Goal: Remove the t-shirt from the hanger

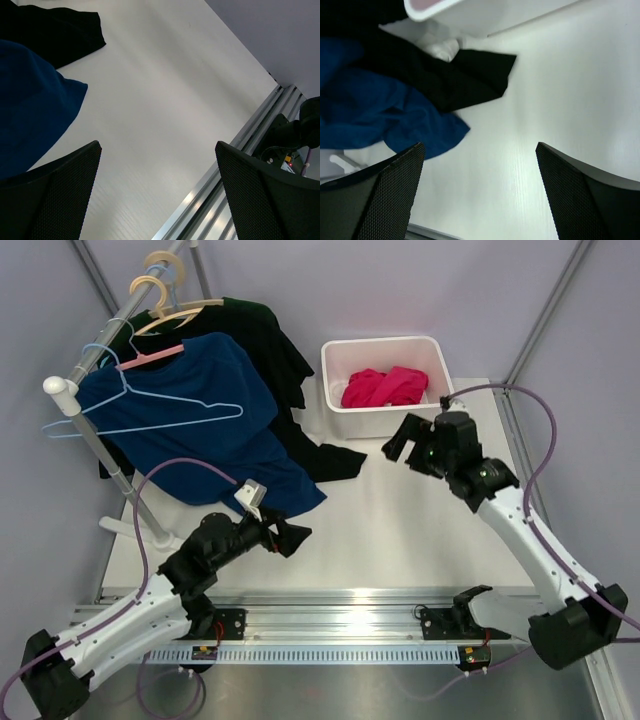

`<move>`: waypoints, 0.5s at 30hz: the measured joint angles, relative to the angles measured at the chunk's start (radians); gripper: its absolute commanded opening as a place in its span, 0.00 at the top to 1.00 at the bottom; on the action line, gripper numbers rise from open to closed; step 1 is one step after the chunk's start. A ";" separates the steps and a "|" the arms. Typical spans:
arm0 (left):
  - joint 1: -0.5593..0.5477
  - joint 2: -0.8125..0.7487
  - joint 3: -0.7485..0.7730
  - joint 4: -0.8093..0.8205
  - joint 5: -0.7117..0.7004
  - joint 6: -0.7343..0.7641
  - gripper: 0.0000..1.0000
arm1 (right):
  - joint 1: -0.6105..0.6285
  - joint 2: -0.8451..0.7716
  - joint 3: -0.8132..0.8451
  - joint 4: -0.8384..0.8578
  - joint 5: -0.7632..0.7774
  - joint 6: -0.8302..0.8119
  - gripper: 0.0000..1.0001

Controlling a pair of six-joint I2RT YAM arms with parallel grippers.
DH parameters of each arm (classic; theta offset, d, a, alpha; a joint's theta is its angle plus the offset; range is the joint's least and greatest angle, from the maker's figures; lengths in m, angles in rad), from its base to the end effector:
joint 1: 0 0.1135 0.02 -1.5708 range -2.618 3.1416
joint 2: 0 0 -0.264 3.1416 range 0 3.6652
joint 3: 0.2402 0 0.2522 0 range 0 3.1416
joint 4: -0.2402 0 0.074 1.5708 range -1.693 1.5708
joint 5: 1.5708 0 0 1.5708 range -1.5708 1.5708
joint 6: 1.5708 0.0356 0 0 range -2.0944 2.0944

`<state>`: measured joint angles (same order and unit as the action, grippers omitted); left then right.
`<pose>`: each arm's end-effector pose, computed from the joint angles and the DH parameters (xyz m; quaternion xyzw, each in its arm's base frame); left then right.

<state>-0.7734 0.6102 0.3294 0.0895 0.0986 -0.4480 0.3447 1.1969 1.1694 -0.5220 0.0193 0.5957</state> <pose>0.1142 -0.1164 0.2337 0.1558 0.7552 -0.3956 0.4989 0.2483 0.0884 0.3553 0.1139 0.8649 0.2139 0.4395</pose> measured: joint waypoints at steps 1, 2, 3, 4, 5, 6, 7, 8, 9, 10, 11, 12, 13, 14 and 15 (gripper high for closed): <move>0.000 0.000 0.003 -0.004 0.000 0.007 0.01 | 0.036 -0.035 -0.042 -0.003 0.016 0.006 0.00; -0.001 0.000 0.004 -0.008 0.000 0.013 0.01 | 0.078 -0.074 -0.085 -0.003 0.038 0.010 0.01; -0.001 0.000 0.005 -0.013 0.000 0.017 0.01 | 0.116 -0.111 -0.120 -0.006 0.055 0.013 0.00; -0.001 -0.002 0.005 -0.016 0.001 0.023 0.01 | 0.149 -0.155 -0.155 -0.008 0.070 0.017 0.00; -0.002 -0.005 0.005 -0.021 0.003 0.027 0.01 | 0.179 -0.211 -0.201 0.005 0.076 0.023 0.01; -0.004 -0.011 0.005 -0.027 0.003 0.031 0.01 | 0.197 -0.266 -0.243 0.010 0.076 0.031 0.01; -0.006 -0.020 0.005 -0.030 0.005 0.034 0.01 | 0.206 -0.334 -0.295 0.020 0.077 0.037 0.00; -0.009 -0.028 0.005 -0.032 0.007 0.038 0.01 | 0.210 -0.397 -0.347 0.042 0.077 0.041 0.01; -0.012 -0.036 0.005 -0.032 0.010 0.041 0.01 | 0.210 -0.457 -0.398 0.056 0.078 0.043 0.00; -0.016 -0.042 0.005 -0.032 0.012 0.045 0.01 | 0.210 -0.519 -0.452 0.076 0.082 0.045 0.00; -0.020 -0.049 0.005 -0.032 0.015 0.049 0.01 | 0.210 -0.567 -0.499 0.100 0.086 0.045 0.01; -0.023 -0.054 0.005 -0.032 0.019 0.051 0.01 | 0.210 -0.605 -0.538 0.113 0.091 0.045 0.01; -0.027 -0.060 0.005 -0.032 0.026 0.053 0.01 | 0.210 -0.635 -0.574 0.124 0.092 0.045 0.00; -0.031 -0.063 0.005 -0.031 0.031 0.056 0.01 | 0.210 -0.650 -0.594 0.122 0.090 0.043 0.00; -0.033 -0.068 0.005 -0.032 0.037 0.057 0.01 | 0.210 -0.657 -0.601 0.118 0.083 0.040 0.01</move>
<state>-0.8066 0.5423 0.3344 0.0578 0.1356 -0.3908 0.5549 0.5400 0.5686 -0.4038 0.1024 0.6353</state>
